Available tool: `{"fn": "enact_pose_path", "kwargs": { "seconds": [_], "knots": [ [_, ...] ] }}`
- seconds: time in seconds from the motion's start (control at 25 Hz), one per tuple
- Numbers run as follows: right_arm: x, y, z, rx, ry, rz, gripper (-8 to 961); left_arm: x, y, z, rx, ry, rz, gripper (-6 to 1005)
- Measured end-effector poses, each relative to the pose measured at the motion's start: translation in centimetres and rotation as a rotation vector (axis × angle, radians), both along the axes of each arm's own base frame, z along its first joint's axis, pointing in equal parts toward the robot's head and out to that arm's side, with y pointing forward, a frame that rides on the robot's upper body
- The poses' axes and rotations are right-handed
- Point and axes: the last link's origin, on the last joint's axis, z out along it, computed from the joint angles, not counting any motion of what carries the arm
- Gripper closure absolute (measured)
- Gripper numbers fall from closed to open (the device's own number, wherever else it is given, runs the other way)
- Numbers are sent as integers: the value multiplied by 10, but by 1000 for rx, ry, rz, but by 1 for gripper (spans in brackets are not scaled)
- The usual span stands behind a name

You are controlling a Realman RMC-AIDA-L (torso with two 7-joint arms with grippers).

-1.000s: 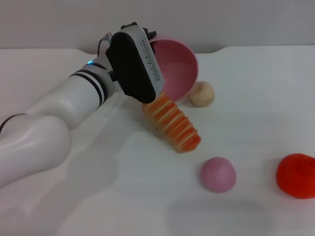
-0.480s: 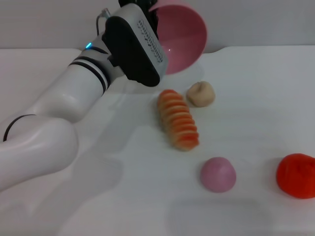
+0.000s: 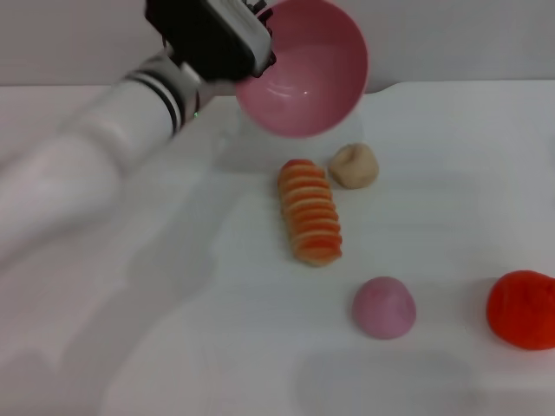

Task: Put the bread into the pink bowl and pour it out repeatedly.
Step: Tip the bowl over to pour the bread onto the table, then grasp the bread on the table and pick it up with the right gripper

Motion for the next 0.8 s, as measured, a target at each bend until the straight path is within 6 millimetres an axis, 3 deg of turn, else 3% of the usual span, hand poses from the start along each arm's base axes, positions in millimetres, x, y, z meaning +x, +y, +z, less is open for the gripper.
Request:
{"fn": "enact_pose_path", "kwargs": {
  "seconds": [0.36, 0.48, 0.52, 0.64, 0.8],
  "knots": [
    [10, 43, -14, -243, 1, -151, 322, 7, 35, 46, -377, -280, 260, 955],
    [10, 62, -18, -366, -19, -209, 324, 7, 35, 63, -455, -312, 298, 955],
    [7, 75, -20, -454, -34, -244, 325, 8, 34, 70, -470, -318, 306, 955],
    [4, 88, -23, -557, -45, -293, 327, 7, 34, 83, -469, -307, 342, 955],
    [-10, 111, -25, -743, -97, -376, 330, -1, 34, 88, -454, -287, 383, 955]
  ]
}}
